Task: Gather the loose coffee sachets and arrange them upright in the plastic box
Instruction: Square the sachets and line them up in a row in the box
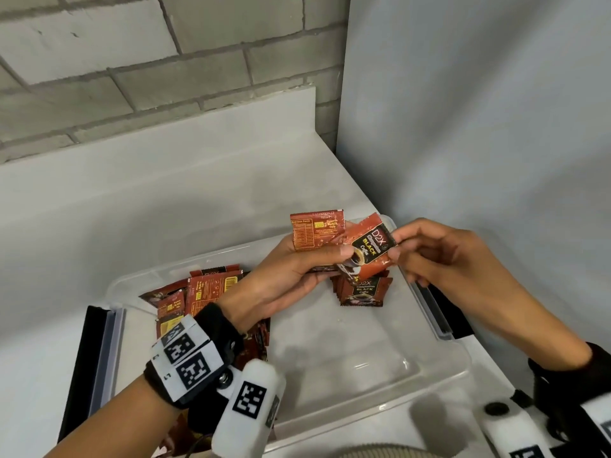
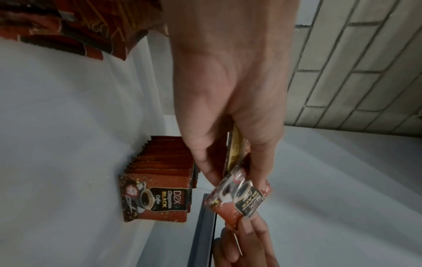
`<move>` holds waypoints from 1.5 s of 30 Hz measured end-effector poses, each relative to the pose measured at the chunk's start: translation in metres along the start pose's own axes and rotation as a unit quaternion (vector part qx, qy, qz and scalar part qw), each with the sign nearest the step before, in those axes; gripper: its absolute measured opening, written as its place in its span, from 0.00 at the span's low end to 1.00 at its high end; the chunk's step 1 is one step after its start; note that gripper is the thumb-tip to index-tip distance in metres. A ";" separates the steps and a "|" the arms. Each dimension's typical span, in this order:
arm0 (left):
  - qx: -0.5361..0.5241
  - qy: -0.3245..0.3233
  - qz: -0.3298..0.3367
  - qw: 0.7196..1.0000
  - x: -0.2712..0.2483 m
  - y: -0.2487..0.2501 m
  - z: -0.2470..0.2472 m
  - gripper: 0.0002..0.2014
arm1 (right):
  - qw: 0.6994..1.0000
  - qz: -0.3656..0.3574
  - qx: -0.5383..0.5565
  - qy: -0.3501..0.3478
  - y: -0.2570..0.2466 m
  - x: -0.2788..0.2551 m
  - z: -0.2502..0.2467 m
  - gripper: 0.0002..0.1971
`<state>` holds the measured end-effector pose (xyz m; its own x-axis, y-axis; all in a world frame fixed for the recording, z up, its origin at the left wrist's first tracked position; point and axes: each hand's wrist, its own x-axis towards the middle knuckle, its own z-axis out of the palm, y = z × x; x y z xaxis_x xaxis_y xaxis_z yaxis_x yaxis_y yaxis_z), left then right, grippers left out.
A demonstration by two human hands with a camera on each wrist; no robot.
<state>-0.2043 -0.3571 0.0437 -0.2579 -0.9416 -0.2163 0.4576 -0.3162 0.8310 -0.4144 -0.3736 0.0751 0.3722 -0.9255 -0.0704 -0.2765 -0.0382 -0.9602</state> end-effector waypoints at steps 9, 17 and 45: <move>0.013 0.040 -0.015 0.999 0.003 0.010 -0.005 0.15 | 0.929 -0.177 -0.326 0.017 0.009 -0.008 -0.006 0.09; 0.002 0.072 -0.028 0.997 0.004 0.011 -0.002 0.17 | 0.847 -0.274 -0.455 -0.035 0.017 -0.002 0.006 0.10; 0.026 0.025 -0.058 0.998 0.012 0.004 0.015 0.08 | 0.878 -0.188 -0.440 -0.011 0.037 -0.009 -0.003 0.16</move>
<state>-0.2179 -0.3681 0.0523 -0.2625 -0.9041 -0.3372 0.3823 -0.4183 0.8239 -0.4310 -0.3680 0.0411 0.5974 -0.7784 0.1929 -0.7049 -0.6244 -0.3366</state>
